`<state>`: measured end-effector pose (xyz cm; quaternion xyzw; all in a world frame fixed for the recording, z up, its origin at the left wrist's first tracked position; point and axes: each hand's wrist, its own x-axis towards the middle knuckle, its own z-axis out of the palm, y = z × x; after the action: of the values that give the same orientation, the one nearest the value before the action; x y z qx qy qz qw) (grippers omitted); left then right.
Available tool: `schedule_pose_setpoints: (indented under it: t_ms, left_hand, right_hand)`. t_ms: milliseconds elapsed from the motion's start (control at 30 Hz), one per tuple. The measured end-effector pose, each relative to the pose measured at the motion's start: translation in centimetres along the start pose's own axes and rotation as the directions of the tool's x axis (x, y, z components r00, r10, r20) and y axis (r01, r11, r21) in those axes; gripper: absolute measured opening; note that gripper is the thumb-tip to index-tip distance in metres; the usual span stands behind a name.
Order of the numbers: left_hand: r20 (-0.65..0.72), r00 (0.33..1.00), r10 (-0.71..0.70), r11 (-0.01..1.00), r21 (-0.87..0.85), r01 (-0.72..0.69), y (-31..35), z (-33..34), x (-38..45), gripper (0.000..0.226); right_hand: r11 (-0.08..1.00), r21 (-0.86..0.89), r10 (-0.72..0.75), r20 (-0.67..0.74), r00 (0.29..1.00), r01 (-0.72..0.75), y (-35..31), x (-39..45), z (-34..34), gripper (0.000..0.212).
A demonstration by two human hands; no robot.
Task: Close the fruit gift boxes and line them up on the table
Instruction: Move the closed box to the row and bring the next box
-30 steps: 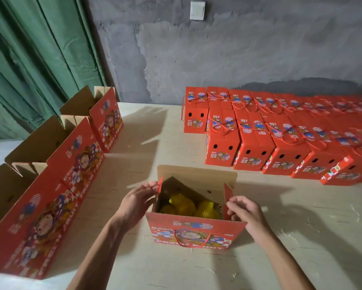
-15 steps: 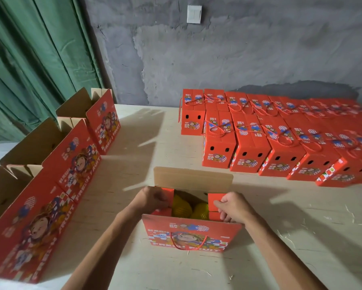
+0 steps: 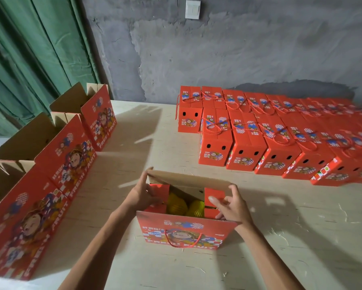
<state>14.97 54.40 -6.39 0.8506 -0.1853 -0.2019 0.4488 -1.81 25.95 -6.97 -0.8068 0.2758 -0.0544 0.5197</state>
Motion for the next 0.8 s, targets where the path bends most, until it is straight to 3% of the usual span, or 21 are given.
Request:
schedule_pose_setpoints:
  t_ms: [100,233,400,500,567,700,800]
  left_hand:
    - [-0.056,0.998,0.005,0.996,-0.084,-0.010,-0.8,0.3,-0.7,0.057]
    - [-0.067,0.998,0.021,0.970,-0.241,-0.037,-1.7,0.1,-2.6,0.053]
    - [-0.002,0.986,0.170,0.975,-0.147,-0.168,-1.6,0.0,-3.5,0.057]
    - [0.019,0.979,0.204,0.978,0.031,-0.205,-2.0,-0.4,-2.9,0.077]
    - [0.032,0.977,0.209,0.971,0.114,-0.211,-2.3,-0.8,-2.4,0.072]
    - [-0.002,0.928,0.373,0.870,0.349,-0.348,-3.1,-1.3,-1.1,0.068]
    - [0.151,0.933,0.327,0.855,0.374,-0.360,-2.8,-1.6,0.4,0.087]
  right_hand:
    - [0.962,0.265,0.072,-0.005,0.997,-0.068,-0.3,-0.6,-0.3,0.068]
    - [0.928,0.373,0.007,-0.012,1.000,-0.002,0.4,-1.4,-0.5,0.052]
    - [0.986,0.009,-0.164,-0.060,0.985,0.165,2.9,-1.7,-0.8,0.048]
    - [0.930,-0.274,-0.251,0.016,0.968,0.246,3.7,-1.5,-1.4,0.067]
    - [0.853,-0.430,-0.309,0.042,0.950,0.297,4.0,-1.1,-1.8,0.070]
    - [0.783,-0.452,-0.379,0.198,0.904,0.428,2.9,0.5,-2.4,0.062]
    - [0.774,-0.464,-0.325,0.293,0.899,0.431,2.3,1.3,-2.8,0.077]
